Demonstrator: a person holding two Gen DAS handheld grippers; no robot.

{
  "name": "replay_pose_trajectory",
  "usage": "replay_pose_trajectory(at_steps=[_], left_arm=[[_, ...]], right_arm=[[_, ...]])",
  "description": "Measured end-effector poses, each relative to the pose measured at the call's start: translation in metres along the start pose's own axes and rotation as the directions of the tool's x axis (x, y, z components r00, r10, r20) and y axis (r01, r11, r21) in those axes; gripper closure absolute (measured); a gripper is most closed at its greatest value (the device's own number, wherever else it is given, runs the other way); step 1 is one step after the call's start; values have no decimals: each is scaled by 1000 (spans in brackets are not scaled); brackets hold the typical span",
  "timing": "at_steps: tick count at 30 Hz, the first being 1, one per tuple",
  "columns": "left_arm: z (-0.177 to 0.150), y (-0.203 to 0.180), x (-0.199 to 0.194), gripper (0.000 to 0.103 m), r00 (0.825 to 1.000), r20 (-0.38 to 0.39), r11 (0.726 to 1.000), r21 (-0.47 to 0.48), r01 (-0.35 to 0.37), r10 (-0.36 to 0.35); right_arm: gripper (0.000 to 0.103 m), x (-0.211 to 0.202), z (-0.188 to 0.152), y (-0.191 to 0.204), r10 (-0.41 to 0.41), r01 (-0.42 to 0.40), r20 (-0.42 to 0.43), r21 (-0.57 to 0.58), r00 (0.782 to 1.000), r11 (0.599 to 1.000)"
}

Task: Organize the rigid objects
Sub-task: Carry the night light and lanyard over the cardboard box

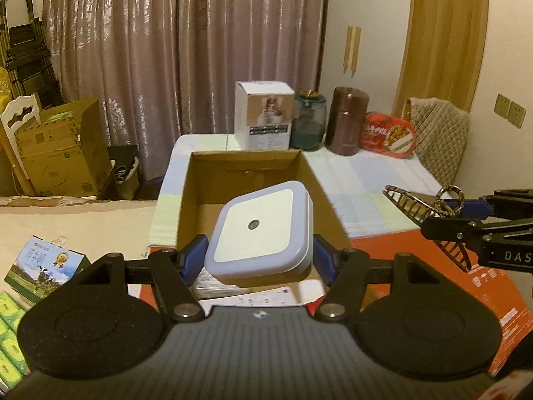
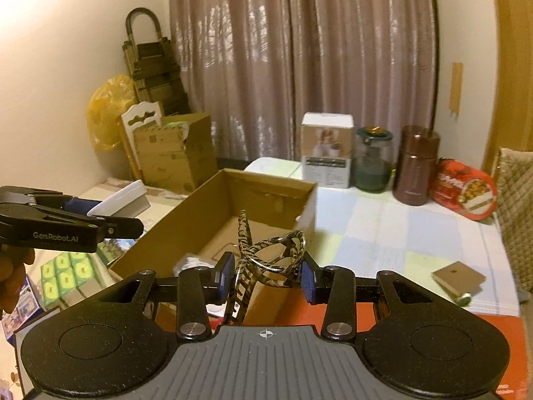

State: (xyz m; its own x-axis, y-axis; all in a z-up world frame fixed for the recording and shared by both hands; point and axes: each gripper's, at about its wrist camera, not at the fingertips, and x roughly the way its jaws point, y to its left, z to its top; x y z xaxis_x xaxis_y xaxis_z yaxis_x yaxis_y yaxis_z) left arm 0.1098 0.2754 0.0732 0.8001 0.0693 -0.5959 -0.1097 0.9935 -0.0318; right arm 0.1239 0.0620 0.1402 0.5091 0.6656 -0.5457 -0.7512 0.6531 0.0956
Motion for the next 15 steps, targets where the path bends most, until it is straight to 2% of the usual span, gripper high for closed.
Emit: replay_pose_trajectory(at_steps=[15], left_arm=[[-17,21,52,41,997,-79,1000,25,-5,7]], right_arm=[[65,71,-15,6,44,-41,-90,39,995,998]])
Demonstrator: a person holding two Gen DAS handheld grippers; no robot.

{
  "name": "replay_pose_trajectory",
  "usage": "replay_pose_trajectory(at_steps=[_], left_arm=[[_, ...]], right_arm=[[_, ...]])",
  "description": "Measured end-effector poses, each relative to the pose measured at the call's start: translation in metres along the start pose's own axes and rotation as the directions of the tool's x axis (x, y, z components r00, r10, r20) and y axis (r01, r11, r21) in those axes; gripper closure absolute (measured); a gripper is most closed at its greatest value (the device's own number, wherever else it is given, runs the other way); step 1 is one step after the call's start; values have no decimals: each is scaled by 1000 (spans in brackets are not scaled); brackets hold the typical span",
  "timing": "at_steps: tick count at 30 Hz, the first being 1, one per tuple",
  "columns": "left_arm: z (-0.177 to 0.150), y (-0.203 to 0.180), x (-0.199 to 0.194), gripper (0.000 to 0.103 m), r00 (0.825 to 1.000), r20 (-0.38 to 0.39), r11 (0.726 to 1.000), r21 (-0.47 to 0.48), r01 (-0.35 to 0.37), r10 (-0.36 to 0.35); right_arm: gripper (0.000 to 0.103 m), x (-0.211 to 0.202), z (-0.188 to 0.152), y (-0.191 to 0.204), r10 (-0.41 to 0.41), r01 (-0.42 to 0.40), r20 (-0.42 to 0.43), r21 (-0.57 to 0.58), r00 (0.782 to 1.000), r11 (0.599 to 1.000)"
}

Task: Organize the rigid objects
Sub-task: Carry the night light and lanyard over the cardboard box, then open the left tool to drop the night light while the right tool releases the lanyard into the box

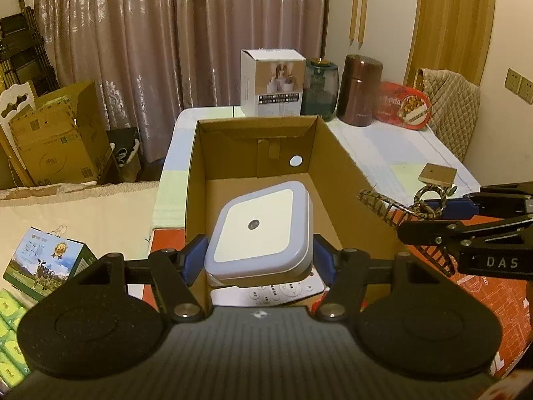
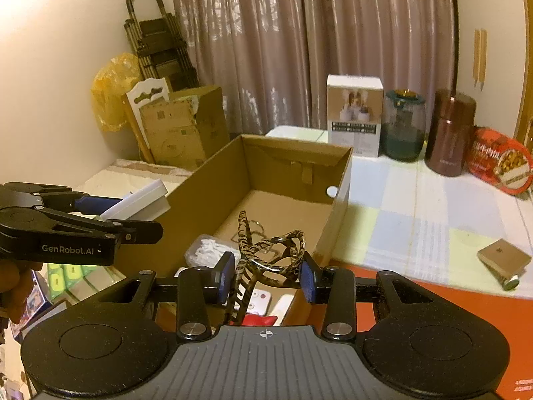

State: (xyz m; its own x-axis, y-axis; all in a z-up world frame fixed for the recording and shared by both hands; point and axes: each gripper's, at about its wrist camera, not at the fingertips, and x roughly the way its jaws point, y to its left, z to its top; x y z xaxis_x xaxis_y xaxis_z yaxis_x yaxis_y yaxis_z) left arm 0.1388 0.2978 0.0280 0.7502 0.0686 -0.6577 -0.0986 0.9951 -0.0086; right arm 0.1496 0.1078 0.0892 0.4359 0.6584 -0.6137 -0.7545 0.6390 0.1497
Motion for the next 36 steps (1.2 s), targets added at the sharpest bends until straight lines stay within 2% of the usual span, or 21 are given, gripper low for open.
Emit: replay_pose_trajectory(at_steps=[17,36], left_arm=[[-3,2,37,41,999,-44,1000,19,0,1],[-5,3,50,41,998,-58,1000,23,3,-1]], right_arm=[[65,36,-5,-4,26,-25,-26,31,999,999],[65,44,-8,-7,24,-23,-30,41,999,999]])
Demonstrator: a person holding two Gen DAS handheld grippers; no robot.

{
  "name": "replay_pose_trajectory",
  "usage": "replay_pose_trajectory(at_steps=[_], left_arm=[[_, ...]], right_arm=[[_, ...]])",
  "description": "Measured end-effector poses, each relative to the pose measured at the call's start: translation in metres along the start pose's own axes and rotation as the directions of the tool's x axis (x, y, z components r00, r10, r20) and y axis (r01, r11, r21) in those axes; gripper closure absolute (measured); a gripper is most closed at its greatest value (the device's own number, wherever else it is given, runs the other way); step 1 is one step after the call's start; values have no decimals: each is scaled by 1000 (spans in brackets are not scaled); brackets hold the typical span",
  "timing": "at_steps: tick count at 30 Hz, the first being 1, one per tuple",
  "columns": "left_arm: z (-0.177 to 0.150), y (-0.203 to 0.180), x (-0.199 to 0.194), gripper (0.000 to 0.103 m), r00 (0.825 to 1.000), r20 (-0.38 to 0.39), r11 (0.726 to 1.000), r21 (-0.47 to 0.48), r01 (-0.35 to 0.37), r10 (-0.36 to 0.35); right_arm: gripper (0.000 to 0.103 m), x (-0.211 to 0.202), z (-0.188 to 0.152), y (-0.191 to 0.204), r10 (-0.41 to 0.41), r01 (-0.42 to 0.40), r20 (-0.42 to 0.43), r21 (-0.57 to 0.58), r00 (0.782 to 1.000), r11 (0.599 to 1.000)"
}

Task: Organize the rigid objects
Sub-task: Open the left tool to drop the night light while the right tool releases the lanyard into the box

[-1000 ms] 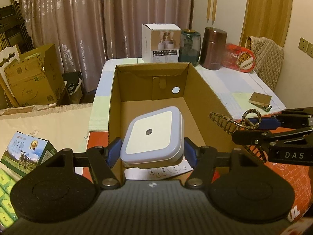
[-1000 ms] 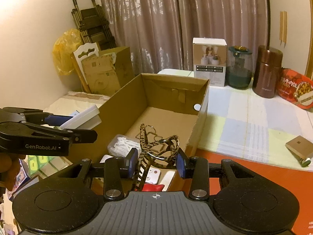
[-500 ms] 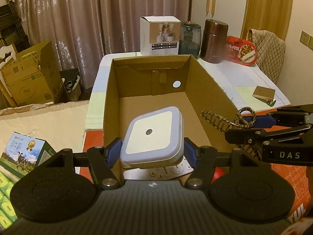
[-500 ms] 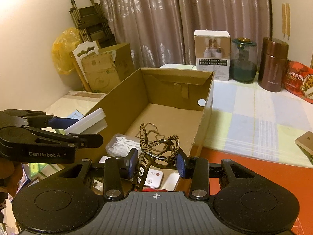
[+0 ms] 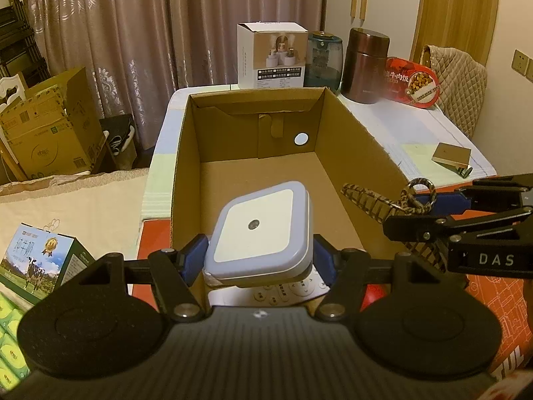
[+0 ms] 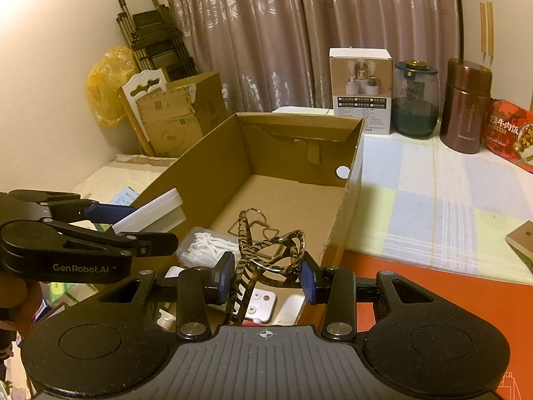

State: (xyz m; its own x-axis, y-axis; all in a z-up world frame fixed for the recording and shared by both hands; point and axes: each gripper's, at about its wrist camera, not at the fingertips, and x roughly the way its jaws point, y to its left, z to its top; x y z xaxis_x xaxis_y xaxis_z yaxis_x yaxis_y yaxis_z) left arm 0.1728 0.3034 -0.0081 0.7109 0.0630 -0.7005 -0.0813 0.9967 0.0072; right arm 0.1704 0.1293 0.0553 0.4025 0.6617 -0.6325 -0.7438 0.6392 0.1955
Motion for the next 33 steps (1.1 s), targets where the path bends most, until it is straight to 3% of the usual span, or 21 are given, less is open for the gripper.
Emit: replay_pose_trajectory(at_steps=[33], left_arm=[[0,-4,-15,43,1000,28,1000,-1,12,-12]], right_arm=[[65,-1,-2,2,4,-4,4,12,1000,1000]])
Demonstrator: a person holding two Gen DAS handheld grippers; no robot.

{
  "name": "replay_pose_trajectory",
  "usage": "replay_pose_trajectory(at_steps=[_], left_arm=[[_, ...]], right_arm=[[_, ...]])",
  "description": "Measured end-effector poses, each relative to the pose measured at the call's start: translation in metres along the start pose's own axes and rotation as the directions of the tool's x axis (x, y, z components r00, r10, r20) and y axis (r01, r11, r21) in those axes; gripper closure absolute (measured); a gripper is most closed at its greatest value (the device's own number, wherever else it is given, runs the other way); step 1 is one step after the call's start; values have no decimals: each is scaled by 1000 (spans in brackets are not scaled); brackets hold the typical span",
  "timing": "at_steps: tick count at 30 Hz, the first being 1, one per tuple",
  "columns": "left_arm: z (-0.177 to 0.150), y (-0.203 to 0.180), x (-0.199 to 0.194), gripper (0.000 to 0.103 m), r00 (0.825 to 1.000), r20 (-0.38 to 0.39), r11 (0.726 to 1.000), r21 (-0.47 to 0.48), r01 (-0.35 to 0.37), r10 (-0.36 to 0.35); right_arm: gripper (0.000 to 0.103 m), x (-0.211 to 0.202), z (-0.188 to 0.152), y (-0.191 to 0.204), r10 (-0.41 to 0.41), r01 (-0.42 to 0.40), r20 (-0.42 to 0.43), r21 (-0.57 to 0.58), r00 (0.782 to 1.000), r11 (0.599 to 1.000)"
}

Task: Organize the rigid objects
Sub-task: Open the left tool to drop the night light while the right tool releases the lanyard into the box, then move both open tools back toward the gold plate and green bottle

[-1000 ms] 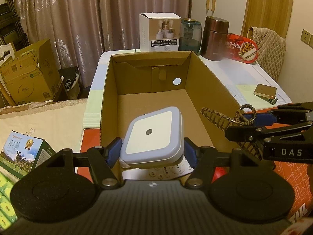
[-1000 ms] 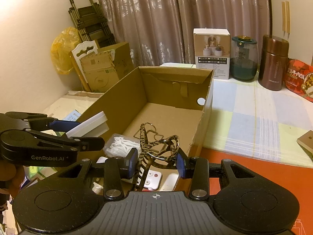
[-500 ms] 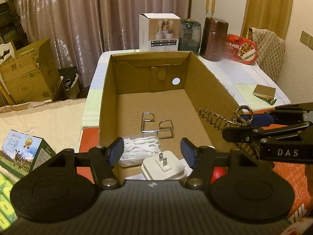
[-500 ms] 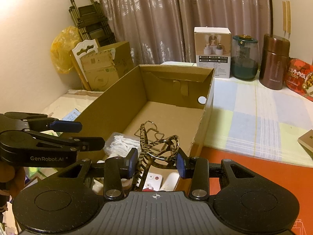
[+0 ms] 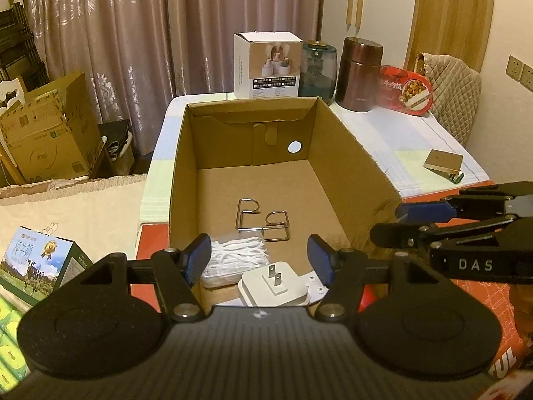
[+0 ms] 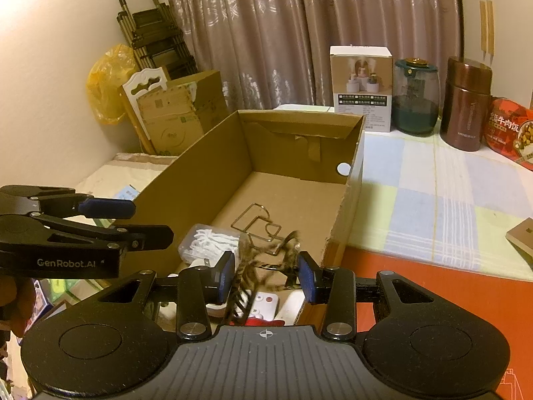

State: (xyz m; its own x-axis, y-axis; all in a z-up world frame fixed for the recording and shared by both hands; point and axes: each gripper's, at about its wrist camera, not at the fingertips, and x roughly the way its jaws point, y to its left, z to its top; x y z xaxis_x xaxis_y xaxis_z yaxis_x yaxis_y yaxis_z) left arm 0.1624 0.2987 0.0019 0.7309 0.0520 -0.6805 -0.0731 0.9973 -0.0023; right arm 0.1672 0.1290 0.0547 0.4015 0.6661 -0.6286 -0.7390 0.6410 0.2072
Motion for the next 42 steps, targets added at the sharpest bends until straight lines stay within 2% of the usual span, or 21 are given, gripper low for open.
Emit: replay_pose_trajectory(at_steps=[13,24,28,30,32,39,42], left_arm=[[2,-4,-18,43,1000,13,1000,-2,-2,2],[16,-31,-57,43,998,64,999,-21,27,-26],[19,-52,-70,43,995,79,998,-18,55,-54],[20,-65,-76,43,994,84,997,-13,71,-70],[23,-77,-79,43,993,86,996,-5,85,-85],[33,-127,-82,42,985,89,989,9,148,-148],[36,-153,-80,37,980,91,985,19,173,-174]], right_arm=[[65,-30,5,-7,-7,5,34,42,999,999],[65,-96,7,-26,-62,57,102,56,993,997],[64,-128,3,-44,-104,97,126,65,987,993],[58,-146,-1,-57,-136,127,133,75,982,989],[46,-166,-8,-72,-172,159,145,98,974,982],[41,-233,-31,-137,-307,271,141,227,941,936],[39,-261,-39,-156,-357,313,140,263,924,913]])
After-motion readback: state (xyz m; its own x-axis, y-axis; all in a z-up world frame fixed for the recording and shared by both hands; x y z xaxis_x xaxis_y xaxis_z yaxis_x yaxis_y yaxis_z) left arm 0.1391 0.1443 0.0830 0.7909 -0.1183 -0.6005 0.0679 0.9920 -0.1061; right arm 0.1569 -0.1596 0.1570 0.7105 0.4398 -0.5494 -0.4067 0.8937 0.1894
